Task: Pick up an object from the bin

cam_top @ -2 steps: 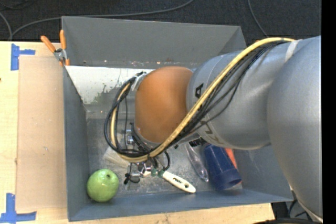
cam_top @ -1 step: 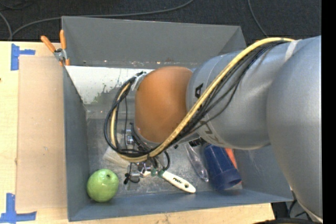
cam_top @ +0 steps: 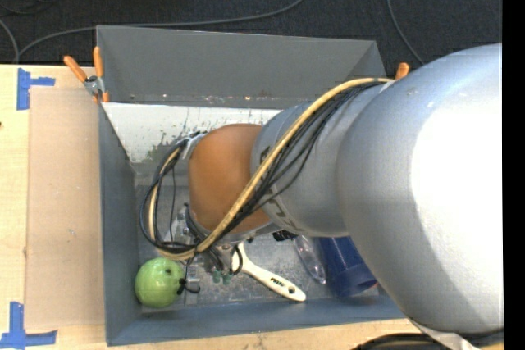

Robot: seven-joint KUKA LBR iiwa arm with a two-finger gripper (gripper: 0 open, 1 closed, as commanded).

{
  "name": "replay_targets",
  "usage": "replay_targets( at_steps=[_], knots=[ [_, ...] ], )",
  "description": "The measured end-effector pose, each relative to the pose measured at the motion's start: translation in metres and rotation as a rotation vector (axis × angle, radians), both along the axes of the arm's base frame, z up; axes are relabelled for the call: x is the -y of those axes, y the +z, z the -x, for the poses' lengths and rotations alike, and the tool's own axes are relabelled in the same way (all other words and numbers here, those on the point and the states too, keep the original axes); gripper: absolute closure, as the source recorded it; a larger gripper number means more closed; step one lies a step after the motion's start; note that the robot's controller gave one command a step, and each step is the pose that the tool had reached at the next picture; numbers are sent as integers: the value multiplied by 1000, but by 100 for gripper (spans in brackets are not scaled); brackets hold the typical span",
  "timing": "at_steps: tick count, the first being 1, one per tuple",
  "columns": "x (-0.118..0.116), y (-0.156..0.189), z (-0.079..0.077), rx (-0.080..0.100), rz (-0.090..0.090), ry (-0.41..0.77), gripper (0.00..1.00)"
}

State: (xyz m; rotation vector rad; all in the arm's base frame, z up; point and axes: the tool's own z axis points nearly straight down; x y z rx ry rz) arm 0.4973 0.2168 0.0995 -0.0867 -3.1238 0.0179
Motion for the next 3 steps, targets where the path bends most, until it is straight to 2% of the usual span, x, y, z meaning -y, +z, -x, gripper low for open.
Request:
replay_targets(
  at_steps=[1, 2, 3],
  knots=[
    [15, 4, 7, 19, -13, -22, 100],
    [15, 4, 7, 20, -13, -25, 0],
    [15, 4, 7, 20, -13, -26, 100]
  ],
)
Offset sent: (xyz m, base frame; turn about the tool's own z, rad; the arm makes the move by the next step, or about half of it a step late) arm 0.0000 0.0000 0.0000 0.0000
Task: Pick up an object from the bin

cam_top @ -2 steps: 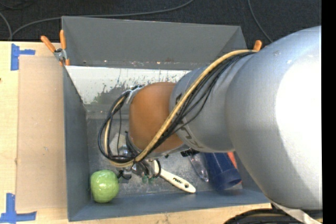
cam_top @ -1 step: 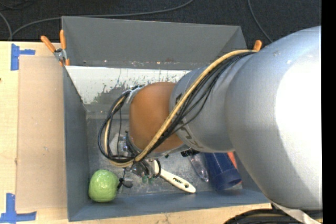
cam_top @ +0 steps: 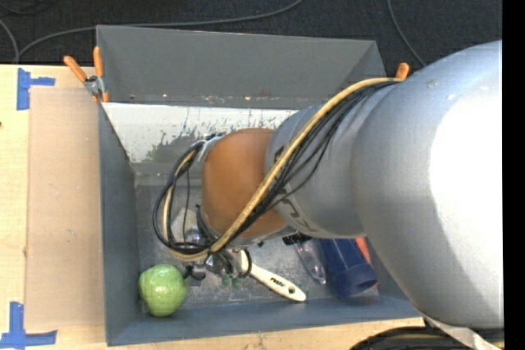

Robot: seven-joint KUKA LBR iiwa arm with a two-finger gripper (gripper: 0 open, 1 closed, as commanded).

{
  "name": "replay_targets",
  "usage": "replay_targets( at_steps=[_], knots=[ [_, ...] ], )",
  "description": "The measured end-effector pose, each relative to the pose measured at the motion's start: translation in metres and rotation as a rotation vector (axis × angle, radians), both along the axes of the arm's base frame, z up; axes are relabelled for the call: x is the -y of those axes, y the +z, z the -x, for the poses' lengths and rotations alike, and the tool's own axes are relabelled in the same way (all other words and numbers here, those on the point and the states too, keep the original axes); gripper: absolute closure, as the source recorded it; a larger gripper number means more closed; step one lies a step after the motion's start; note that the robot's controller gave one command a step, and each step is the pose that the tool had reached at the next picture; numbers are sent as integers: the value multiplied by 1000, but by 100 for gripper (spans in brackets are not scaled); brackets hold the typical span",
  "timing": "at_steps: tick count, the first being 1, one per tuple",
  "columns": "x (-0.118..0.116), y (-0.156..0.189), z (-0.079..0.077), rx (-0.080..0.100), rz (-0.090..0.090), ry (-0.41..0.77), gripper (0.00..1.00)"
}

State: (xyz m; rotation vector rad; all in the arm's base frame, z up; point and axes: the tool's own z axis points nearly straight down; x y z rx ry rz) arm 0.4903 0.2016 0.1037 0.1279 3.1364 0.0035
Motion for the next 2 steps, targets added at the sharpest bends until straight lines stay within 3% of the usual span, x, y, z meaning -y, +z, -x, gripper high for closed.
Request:
replay_targets(
  at_steps=[1, 2],
  knots=[
    [0, 0, 0, 0, 0, -1, 0],
    [0, 0, 0, 0, 0, -1, 0]
  ],
)
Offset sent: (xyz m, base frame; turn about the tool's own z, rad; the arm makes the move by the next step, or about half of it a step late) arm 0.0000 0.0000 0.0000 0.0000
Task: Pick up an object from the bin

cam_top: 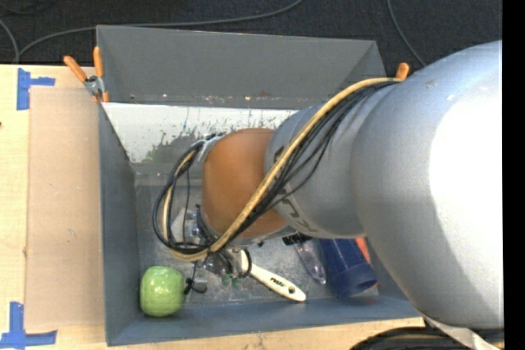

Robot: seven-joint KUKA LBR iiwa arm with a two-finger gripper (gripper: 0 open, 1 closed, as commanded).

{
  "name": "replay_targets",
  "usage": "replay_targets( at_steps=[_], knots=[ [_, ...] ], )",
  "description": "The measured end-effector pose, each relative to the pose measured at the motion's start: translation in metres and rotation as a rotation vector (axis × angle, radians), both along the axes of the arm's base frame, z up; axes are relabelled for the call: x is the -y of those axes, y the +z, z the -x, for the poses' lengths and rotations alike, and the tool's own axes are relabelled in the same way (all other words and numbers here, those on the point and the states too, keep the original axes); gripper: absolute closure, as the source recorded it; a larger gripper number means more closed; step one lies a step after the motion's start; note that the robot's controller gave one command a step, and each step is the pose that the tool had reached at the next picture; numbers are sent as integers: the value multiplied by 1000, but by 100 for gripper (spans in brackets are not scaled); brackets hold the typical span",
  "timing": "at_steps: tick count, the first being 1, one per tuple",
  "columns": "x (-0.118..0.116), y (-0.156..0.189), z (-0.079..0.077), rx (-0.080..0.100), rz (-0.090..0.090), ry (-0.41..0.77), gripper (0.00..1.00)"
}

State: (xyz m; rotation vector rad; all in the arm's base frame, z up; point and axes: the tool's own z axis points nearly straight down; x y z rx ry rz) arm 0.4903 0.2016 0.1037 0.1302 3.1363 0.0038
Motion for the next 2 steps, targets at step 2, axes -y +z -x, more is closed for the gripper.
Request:
replay_targets(
  at_steps=[2],
  knots=[
    [17, -34, -36, -3, 0, -171, 100]
  ],
)
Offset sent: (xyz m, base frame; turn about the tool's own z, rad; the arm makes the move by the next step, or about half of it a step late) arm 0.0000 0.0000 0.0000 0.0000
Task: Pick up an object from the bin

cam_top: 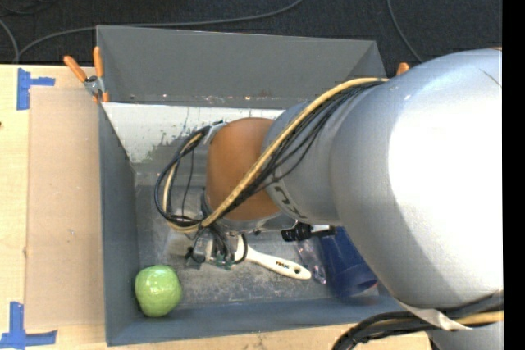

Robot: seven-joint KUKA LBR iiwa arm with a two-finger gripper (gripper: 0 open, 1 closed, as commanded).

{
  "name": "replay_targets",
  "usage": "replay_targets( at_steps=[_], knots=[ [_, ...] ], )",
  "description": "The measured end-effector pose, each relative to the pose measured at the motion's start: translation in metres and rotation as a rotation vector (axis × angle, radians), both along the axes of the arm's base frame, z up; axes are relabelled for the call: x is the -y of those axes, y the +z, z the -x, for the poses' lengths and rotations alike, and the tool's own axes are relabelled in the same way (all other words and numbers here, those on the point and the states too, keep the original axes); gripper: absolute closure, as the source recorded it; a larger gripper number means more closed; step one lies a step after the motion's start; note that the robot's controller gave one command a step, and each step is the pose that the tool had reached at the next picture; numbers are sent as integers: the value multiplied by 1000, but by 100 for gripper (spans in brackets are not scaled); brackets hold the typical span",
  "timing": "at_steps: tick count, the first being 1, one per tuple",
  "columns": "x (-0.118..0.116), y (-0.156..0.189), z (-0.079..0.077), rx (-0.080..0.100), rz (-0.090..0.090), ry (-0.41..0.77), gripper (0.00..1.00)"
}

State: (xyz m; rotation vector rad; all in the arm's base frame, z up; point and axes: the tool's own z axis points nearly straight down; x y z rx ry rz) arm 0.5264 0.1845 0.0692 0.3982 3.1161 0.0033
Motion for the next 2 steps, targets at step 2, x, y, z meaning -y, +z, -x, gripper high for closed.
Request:
replay_targets(
  at_steps=[2],
  knots=[
    [3, 37, 2, -8, 3, 5, 100]
  ],
)
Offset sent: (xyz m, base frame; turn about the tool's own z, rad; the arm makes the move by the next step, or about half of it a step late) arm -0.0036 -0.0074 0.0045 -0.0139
